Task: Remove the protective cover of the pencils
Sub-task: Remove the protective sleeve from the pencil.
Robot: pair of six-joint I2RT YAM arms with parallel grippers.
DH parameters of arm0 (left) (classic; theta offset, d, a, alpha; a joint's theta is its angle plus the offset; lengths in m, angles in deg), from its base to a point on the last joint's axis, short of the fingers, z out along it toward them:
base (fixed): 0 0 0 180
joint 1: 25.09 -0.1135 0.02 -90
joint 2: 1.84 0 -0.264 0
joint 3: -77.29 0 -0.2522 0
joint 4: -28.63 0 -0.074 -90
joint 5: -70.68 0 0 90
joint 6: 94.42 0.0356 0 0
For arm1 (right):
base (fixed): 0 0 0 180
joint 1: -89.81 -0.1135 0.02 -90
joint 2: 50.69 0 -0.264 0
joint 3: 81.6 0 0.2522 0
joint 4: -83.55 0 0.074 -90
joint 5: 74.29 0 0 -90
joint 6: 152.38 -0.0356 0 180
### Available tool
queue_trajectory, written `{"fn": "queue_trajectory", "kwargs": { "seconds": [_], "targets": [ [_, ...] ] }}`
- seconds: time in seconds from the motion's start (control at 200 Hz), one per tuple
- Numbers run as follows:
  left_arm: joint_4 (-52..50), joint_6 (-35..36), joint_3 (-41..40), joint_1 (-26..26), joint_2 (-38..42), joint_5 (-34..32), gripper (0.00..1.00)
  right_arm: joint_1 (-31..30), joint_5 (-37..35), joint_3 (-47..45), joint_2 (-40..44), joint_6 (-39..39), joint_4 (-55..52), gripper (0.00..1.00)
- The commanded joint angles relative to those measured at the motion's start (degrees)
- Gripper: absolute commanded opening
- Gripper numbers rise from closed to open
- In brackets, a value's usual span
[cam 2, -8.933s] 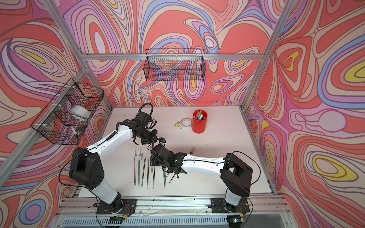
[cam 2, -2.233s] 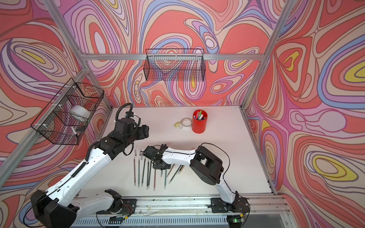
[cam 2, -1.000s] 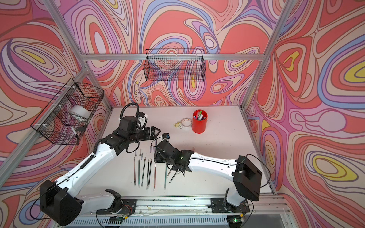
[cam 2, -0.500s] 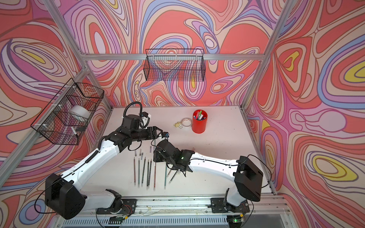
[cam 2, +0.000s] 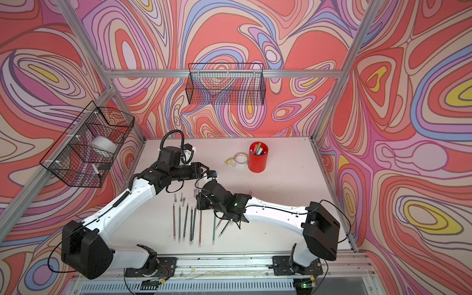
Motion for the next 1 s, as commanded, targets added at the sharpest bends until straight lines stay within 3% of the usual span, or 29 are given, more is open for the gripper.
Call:
{"fn": "queue_trajectory", "kwargs": {
  "seconds": [0.0,0.19,0.436,0.631,0.771,0.826,0.941,0.997],
  "targets": [
    [1.2,-0.2,1.6,-0.4,-0.7,1.5,0.38,-0.4,0.0,1.6,-1.0,0.0,0.5,0.01],
    [-0.2,0.2,2.8,-0.5,-1.9,1.9,0.17,-0.3,0.2,2.0,-1.1,0.0,0.0,0.01],
    [-1.3,0.3,3.8,-0.4,-2.9,1.7,0.05,-0.3,-0.2,2.2,-0.8,-0.3,0.1,0.02],
    [-2.1,0.4,4.4,-0.5,-3.1,1.4,0.01,-0.3,-1.8,3.1,-1.1,-1.3,-2.3,0.29],
    [-2.1,0.3,4.5,-0.5,-3.3,1.5,0.00,-0.3,-2.4,5.9,-3.0,-2.3,-5.9,0.37],
    [-2.2,0.3,4.5,-0.4,-3.4,1.5,0.00,-0.4,-2.5,6.8,-3.8,-2.5,-6.6,0.33],
    [-2.5,0.4,4.5,-0.4,-3.7,1.0,0.00,-0.3,-2.6,6.9,-3.7,-2.8,-6.7,0.03],
    [-2.8,0.6,4.7,-0.4,-3.8,0.7,0.00,-0.4,-2.4,6.5,-3.4,-2.9,-6.8,0.00]
  ]
}}
